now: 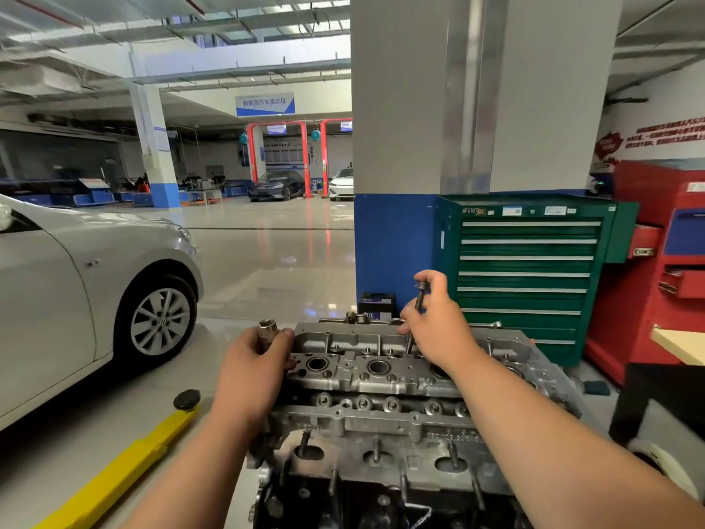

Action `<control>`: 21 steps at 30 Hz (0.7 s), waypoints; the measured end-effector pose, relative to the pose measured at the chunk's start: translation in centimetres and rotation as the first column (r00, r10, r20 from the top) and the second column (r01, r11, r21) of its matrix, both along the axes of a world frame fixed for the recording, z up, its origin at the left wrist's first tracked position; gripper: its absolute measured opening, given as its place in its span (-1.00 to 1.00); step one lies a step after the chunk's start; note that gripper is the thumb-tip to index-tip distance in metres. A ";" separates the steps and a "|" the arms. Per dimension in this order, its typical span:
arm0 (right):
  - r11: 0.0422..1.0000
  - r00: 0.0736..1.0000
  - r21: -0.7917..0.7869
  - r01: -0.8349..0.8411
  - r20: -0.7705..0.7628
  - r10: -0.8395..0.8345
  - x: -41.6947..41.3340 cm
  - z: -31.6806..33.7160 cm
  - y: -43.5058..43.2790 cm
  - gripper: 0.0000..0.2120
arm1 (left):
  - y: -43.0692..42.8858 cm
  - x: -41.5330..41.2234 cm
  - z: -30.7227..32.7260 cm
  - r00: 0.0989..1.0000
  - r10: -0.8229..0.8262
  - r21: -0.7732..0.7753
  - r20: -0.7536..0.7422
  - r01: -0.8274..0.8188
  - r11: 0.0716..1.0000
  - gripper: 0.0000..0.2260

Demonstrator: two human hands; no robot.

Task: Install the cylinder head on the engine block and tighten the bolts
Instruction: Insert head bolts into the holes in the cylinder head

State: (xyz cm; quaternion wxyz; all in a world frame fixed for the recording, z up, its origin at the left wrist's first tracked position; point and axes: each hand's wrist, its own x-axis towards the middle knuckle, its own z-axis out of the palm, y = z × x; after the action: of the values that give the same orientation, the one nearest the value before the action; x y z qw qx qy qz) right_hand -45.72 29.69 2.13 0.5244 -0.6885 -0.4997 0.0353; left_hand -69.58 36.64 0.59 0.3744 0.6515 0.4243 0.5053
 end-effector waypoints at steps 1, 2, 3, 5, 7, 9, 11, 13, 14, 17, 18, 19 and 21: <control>0.999 1.000 -0.040 -0.022 0.019 0.022 0.0 -0.1 -0.1 -0.61 | -0.1 0.0 0.0 1.000 0.006 0.003 0.001 -0.006 1.000 -0.75; 0.996 0.998 -0.084 -0.039 0.053 0.043 -0.2 -0.2 -0.1 -0.61 | -0.1 0.0 0.0 1.000 0.011 0.006 0.001 -0.011 1.000 -0.74; 0.992 0.994 -0.119 -0.048 0.088 0.058 -0.4 -0.3 0.0 -0.61 | -0.2 -0.1 0.0 1.000 0.013 0.007 -0.001 -0.013 1.000 -0.74; 0.989 0.987 -0.138 -0.048 0.142 0.068 -0.8 -0.4 0.1 -0.60 | -0.3 -0.1 0.0 1.000 0.006 0.003 0.007 -0.006 1.000 -0.75; 0.991 0.976 -0.130 -0.018 0.214 0.046 -1.0 -0.3 0.3 -0.61 | -0.4 -0.1 0.1 1.000 0.001 -0.003 0.023 -0.001 1.000 -0.77; 0.993 0.967 -0.119 -0.004 0.251 0.034 -1.1 -0.2 0.3 -0.63 | -0.4 -0.1 0.2 1.000 0.013 -0.003 0.025 -0.013 1.000 -0.77; 0.993 0.974 -0.119 -0.026 0.219 0.052 -1.1 -0.3 0.3 -0.65 | -0.5 0.0 0.2 1.000 0.027 -0.001 0.014 -0.027 1.000 -0.75; 0.991 0.985 -0.117 -0.069 0.147 0.086 -1.0 -0.3 0.2 -0.67 | -0.7 0.1 0.3 0.999 0.032 -0.004 0.017 -0.032 0.999 -0.73; 0.989 0.987 -0.117 -0.088 0.122 0.102 -1.0 -0.3 0.1 -0.68 | -0.7 0.1 0.3 0.999 0.035 -0.005 0.021 -0.035 0.999 -0.73; 0.987 0.987 -0.131 -0.091 0.122 0.107 -1.0 -0.3 0.0 -0.70 | -0.7 0.1 0.4 0.999 0.044 0.001 0.016 -0.044 0.999 -0.74; 0.988 0.984 -0.137 -0.070 0.155 0.091 -1.0 -0.3 0.1 -0.69 | -0.7 0.1 0.3 0.999 0.045 0.001 0.017 -0.045 0.999 -0.73; 0.988 0.976 -0.150 -0.042 0.204 0.072 -1.1 -0.4 0.2 -0.69 | -0.6 0.1 0.3 0.999 0.043 0.001 0.019 -0.044 0.999 -0.73; 0.985 0.964 -0.171 -0.004 0.262 0.050 -1.3 -0.5 0.3 -0.68 | -0.6 0.1 0.2 0.999 0.040 0.002 0.021 -0.040 0.999 -0.73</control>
State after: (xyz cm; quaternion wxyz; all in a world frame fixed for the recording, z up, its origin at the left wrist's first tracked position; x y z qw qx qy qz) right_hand -47.03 29.98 1.64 0.3919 -0.7221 -0.5700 -0.0077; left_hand -69.47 36.08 0.84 0.3678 0.6380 0.4325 0.5203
